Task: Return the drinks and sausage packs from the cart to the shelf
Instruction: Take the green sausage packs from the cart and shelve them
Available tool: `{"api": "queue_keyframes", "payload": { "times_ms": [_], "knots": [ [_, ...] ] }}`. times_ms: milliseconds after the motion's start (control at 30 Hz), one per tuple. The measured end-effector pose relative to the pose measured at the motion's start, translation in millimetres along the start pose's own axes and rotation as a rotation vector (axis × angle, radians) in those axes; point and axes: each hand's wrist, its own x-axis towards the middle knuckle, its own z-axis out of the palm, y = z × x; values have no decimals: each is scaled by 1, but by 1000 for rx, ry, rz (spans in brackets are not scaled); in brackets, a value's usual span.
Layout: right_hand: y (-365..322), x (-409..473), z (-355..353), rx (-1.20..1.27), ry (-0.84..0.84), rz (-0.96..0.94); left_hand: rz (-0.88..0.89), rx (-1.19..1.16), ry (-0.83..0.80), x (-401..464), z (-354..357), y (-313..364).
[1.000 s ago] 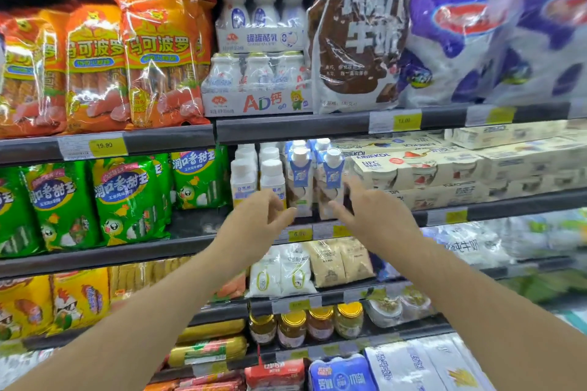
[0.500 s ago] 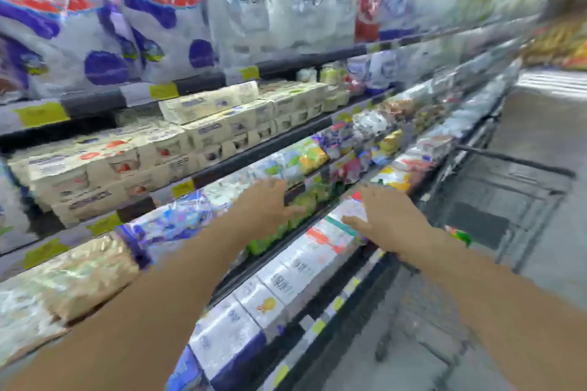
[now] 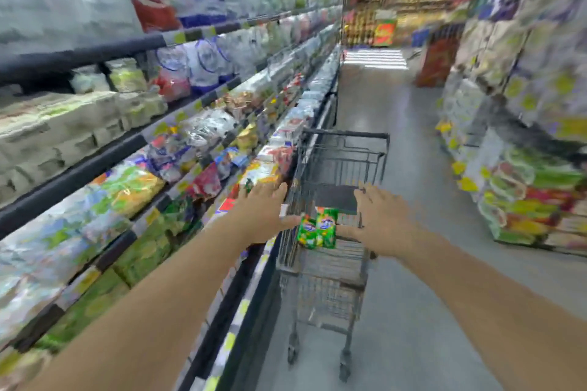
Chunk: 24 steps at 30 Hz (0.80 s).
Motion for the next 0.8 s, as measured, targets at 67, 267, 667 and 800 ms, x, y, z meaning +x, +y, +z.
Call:
{"api": "queue_keyframes", "payload": {
  "times_ms": [67, 267, 667, 800],
  "knots": [
    [20, 24, 9, 8, 9, 65, 66, -24, -26, 42, 3, 8],
    [59, 96, 26, 64, -51, 225, 224, -63, -75, 161, 15, 12],
    [121, 226, 91, 262, -182, 302, 291, -73, -239, 348, 93, 36],
    [137, 281, 142, 290, -237, 235, 162, -113, -342, 384, 149, 37]
  ]
}}
